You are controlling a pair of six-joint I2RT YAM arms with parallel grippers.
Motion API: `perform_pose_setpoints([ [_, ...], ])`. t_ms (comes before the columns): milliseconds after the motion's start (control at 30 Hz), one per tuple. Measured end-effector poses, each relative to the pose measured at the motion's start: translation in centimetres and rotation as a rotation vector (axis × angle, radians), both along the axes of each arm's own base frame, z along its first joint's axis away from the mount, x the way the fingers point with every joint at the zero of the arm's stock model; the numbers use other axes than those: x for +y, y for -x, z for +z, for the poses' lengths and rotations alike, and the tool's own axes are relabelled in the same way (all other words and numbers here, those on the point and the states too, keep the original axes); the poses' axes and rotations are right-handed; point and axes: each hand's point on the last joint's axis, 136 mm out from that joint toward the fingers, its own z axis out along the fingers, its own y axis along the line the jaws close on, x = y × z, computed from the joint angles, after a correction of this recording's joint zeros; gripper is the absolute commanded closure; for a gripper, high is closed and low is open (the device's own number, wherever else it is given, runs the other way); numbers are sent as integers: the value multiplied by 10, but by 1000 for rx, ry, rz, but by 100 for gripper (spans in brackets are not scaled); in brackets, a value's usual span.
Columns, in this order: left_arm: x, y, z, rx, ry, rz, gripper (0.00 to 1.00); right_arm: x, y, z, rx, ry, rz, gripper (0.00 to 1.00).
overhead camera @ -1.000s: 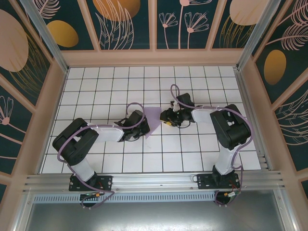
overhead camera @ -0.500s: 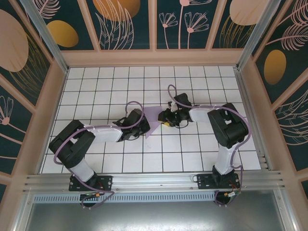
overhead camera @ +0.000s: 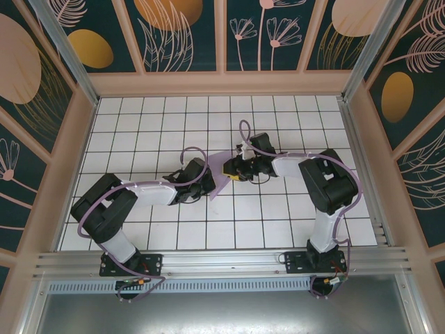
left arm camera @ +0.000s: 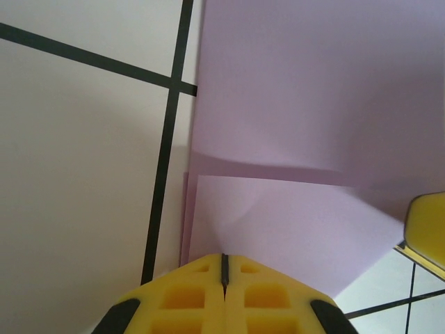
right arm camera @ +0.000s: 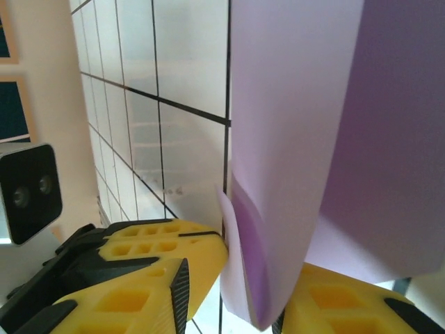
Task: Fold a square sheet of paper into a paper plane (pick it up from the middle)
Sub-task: Fourth fold the wing at the center of the table.
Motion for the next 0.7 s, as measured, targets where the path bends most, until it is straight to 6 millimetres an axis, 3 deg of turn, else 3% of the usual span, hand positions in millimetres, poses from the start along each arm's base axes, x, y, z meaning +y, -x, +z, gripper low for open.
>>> perform_pose_setpoints([
  [100, 1, 0, 0, -1, -4, 2, 89, 1, 1, -5, 12, -8, 11, 67],
  [267, 4, 0, -2, 4, -24, 13, 78, 0, 3, -18, 36, 12, 9, 90],
  [367, 6, -2, 2, -4, -38, 11, 68, -2, -1, -21, 34, 35, -13, 99],
  [533, 9, -11, 26, -65, -39, 16, 47, -12, -11, -25, 23, 100, -82, 100],
  [700, 23, -28, 55, -145, -30, 40, 26, -26, -25, 0, -29, 159, -178, 100],
])
